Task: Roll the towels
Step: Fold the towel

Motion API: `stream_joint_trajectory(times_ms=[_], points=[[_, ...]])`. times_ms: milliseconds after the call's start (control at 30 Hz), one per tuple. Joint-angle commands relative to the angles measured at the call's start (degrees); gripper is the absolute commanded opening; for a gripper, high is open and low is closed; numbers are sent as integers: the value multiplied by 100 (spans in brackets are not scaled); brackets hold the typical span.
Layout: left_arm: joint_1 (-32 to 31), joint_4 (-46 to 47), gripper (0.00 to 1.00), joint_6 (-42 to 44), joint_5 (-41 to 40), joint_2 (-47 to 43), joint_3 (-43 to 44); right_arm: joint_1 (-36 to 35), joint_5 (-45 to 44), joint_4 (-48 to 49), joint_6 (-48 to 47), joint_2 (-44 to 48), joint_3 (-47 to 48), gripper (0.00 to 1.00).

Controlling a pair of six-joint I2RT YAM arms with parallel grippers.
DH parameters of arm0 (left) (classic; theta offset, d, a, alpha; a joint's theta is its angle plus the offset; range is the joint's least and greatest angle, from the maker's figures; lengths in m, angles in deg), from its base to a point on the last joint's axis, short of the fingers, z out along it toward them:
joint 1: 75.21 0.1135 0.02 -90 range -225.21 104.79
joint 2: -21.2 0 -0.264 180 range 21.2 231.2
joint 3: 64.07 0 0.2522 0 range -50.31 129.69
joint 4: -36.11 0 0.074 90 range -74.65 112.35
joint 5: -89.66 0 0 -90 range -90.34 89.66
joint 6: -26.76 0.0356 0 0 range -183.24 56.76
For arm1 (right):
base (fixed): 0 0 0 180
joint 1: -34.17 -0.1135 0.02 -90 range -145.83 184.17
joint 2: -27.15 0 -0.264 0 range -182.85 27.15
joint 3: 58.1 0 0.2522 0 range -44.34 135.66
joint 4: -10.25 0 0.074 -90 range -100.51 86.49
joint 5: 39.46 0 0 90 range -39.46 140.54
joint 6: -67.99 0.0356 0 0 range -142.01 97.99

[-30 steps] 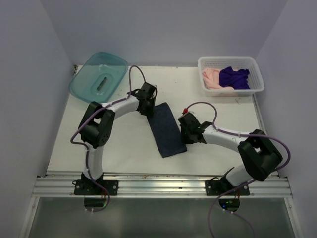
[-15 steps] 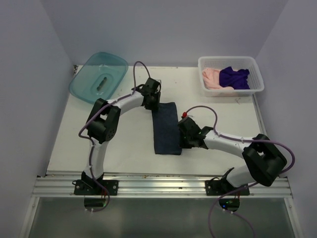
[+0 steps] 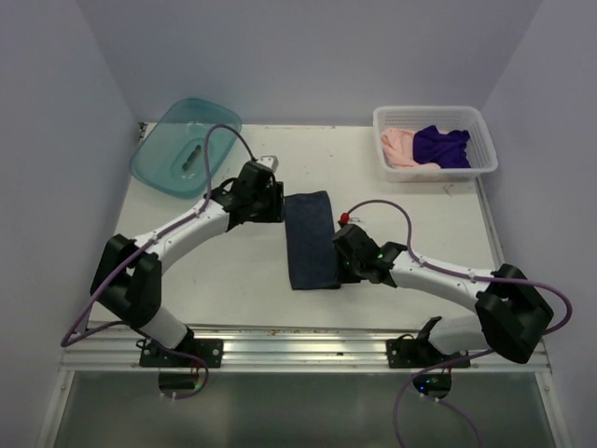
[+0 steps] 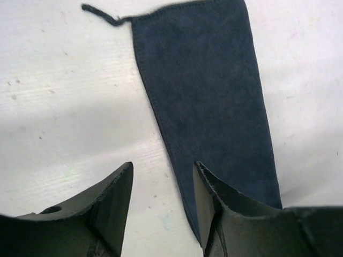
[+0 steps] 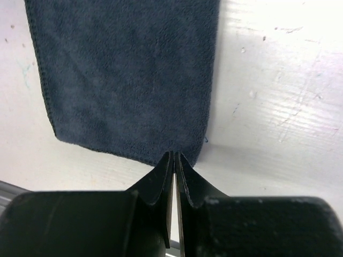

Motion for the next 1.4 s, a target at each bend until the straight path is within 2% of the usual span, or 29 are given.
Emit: stream_joint_trajectory(times_ms=[0, 167, 400, 600, 667, 967, 1367], points=[[-280, 263, 51, -339, 361, -205, -502, -94, -25, 5, 118, -48, -45, 9], [-747, 360, 48, -612, 459, -372, -1011, -94, 28, 163, 162, -408, -177, 8], [-1221, 553, 48, -946, 582, -452, -1486, -120, -165, -64, 57, -85, -90, 9], [-1406, 746, 47, -1305, 714, -487, -1838, -112, -456, -302, 4, 294, -54, 29], [-1424, 782, 46, -1403, 740, -548, -2013, -103, -482, -311, 4, 330, -63, 32], [-1521, 1177, 43, -1719, 951, -592, -2436, -103, -350, -162, -5, 102, -160, 34], [-1609, 1388, 36, -1939, 1004, -329, -2550, -94, -104, 242, 56, -320, -309, 30]])
